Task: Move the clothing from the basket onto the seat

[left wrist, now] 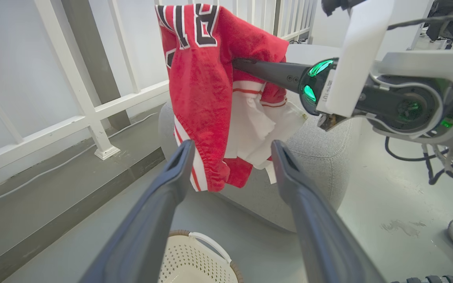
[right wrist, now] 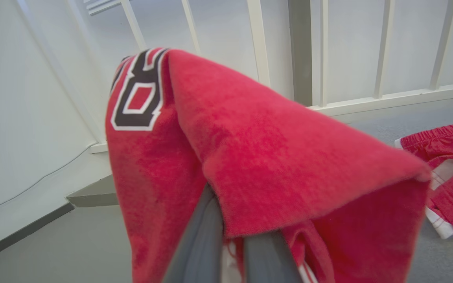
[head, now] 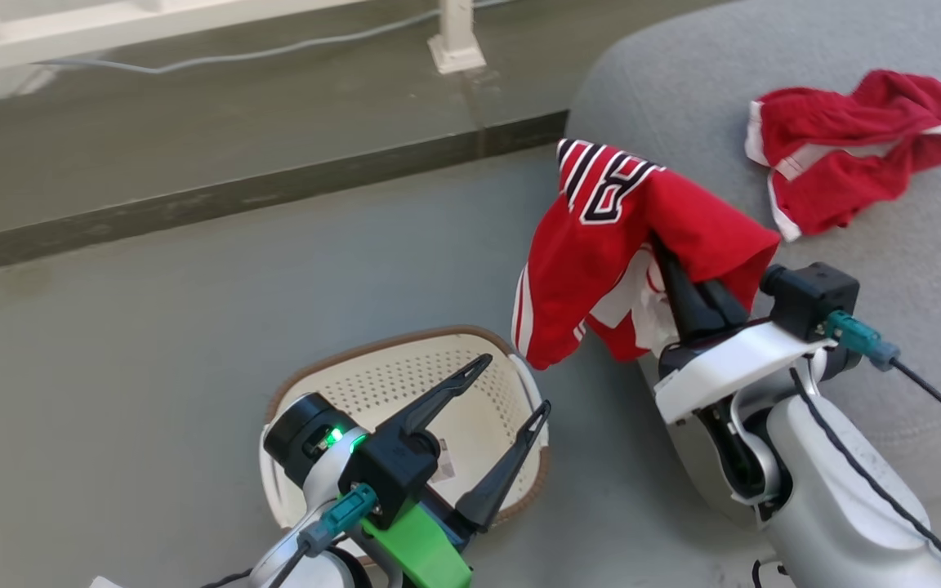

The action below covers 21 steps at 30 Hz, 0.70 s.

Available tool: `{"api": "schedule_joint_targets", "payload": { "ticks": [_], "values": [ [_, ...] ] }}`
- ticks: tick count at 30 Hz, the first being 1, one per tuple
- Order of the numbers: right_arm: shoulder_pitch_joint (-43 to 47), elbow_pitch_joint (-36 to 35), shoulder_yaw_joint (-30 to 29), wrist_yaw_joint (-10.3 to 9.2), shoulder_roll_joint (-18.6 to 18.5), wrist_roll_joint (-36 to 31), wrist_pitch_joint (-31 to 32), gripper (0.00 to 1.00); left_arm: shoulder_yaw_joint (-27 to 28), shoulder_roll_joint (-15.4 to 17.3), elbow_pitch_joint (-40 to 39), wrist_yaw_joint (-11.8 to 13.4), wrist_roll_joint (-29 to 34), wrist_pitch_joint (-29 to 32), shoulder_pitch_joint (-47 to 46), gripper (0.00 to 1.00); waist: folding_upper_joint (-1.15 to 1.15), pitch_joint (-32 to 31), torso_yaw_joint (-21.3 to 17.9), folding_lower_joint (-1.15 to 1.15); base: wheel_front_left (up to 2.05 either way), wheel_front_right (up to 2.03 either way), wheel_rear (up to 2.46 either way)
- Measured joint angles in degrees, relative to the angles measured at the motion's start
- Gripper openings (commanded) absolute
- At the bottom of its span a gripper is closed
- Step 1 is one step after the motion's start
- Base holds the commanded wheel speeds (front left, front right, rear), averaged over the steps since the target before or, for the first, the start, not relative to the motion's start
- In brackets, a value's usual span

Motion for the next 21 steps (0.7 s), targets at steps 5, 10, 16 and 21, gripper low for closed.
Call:
{"api": "schedule_joint_targets", "payload": {
  "ticks": [5,10,16,21],
  "values": [
    [-1.0,0.4,-1.5,-0.53,0.1,0.5,-0.9,0.00,-0.1,1.1,-0.5,0.0,1.3,1.1,-0.1,1.00,0.00,1.8,-2.9,0.00,0.00,0.00,0.00],
    [-2.3,1.0,-3.1,-0.60,0.3,1.1,-1.5,0.00,-0.1,1.6,-1.5,0.0,1.8,2.2,-0.5,1.00,0.00,4.0,-5.8,0.00,0.00,0.00,0.00],
    [-4.9,1.7,-5.6,-1.09,0.4,1.6,-2.5,0.00,-0.2,3.0,-2.0,-0.4,2.3,2.9,-2.0,1.00,0.00,6.9,-9.4,0.00,0.00,0.00,0.00],
    [-7.1,2.1,-8.7,-1.58,0.4,2.7,-3.0,0.00,-1.0,3.2,-2.3,-0.5,2.4,3.9,-3.2,1.00,0.00,9.4,-11.7,0.00,0.00,0.00,0.00]
  ]
}}
